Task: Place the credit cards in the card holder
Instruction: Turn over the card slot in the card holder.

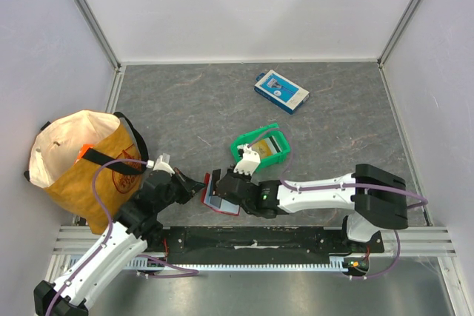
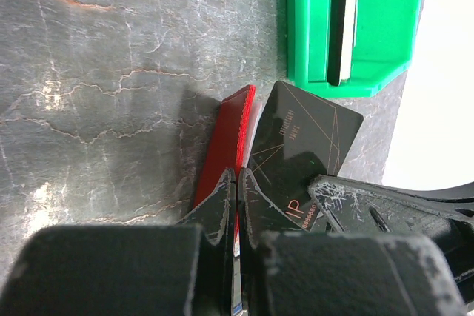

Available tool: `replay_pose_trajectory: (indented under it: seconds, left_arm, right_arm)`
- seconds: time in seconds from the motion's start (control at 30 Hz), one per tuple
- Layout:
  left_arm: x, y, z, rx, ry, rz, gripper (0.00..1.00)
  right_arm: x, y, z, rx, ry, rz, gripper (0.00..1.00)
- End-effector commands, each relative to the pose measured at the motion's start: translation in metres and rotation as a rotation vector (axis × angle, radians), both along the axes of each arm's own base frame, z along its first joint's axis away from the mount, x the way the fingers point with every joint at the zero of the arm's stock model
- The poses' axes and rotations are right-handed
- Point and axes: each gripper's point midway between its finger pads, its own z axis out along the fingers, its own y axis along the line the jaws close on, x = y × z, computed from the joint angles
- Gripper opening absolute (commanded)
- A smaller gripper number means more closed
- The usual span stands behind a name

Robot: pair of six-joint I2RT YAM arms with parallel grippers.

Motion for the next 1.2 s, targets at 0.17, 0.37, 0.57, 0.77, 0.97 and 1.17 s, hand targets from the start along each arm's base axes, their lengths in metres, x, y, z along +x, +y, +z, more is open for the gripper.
replay_pose_trajectory:
  seconds: [0.17, 0.37, 0.57, 0.77, 0.97, 1.17]
  left_arm:
    - [0.011, 0.001, 0.017, -0.005, -0.071, 0.022, 0.02]
    - [0.016, 0.006, 0.017, 0.034, -0.083, 0.039, 0.02]
    - [0.015, 0.007, 0.008, 0.054, -0.059, 0.041, 0.02]
    - [0.006, 0.013, -0.021, 0.074, 0.014, 0.056, 0.02]
    - [0.004, 0.012, -0.038, 0.043, 0.034, 0.074, 0.02]
    - [0.003, 0.008, -0.042, 0.092, 0.070, 0.028, 0.02]
  right_arm:
    - [0.001, 0.011, 0.015, -0.118, -0.047, 0.011, 0.00]
    - [-0.009, -0.007, 0.003, -0.273, -0.068, 0.038, 0.00]
    - [-0.013, -0.026, 0.007, -0.292, -0.081, 0.026, 0.00]
    - [-0.016, -0.030, 0.017, -0.149, -0.089, 0.079, 0.00]
    - [-0.018, -0.015, 0.007, 0.110, 0.006, 0.205, 0.00]
    - [-0.005, -0.024, -0.010, 0.150, 0.058, 0.180, 0.00]
